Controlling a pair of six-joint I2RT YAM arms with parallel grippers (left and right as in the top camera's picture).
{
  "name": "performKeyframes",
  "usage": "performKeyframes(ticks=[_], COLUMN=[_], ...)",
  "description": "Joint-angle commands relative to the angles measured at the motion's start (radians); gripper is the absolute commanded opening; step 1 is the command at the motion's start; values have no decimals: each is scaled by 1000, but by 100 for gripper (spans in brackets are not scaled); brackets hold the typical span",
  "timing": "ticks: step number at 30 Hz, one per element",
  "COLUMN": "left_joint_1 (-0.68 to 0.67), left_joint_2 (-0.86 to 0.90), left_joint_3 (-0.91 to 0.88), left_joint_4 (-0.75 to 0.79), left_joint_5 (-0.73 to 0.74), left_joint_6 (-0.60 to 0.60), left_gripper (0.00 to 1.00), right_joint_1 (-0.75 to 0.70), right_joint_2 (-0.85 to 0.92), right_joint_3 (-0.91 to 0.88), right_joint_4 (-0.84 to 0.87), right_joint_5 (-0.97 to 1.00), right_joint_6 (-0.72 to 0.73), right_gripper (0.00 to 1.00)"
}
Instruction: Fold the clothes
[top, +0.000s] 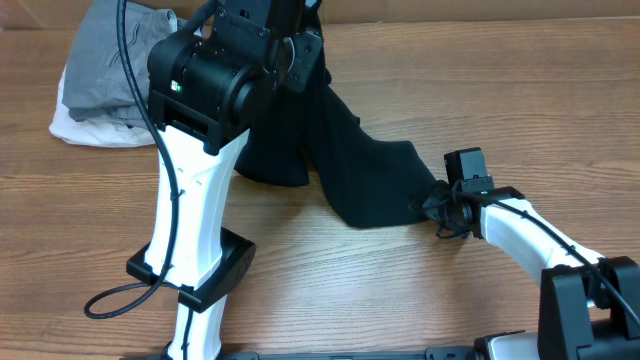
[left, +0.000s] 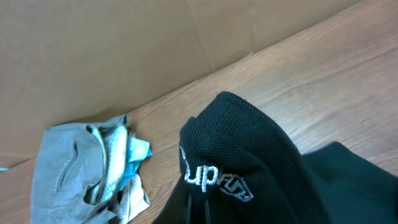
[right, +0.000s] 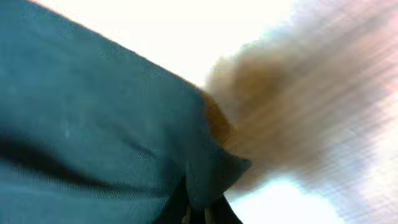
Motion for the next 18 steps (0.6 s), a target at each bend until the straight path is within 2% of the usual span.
performKeyframes(ticks=[1,7,12,18], left_joint_1=[6,6,6,6], left_joint_2=[-12,-69,-149,-250], left_joint_3=[3,4,4,4], left_joint_4=[25,58,57,58], left_joint_5=[-95,-131,-170,-211], left_joint_6=[-56,-58,-72,-73], left_gripper=[4,4,4,4], right_joint_1=[-74,-240,-415,-553], right_joint_2=[-26,-81,-93,-93], right_joint_3=[139,520,942,1306], right_joint_4=[-125,-472,-755,-983], right_joint_5=[13,-56,-204,-249], right_joint_6=[-94,-262,-422,-507], right_gripper=[4,4,4,4])
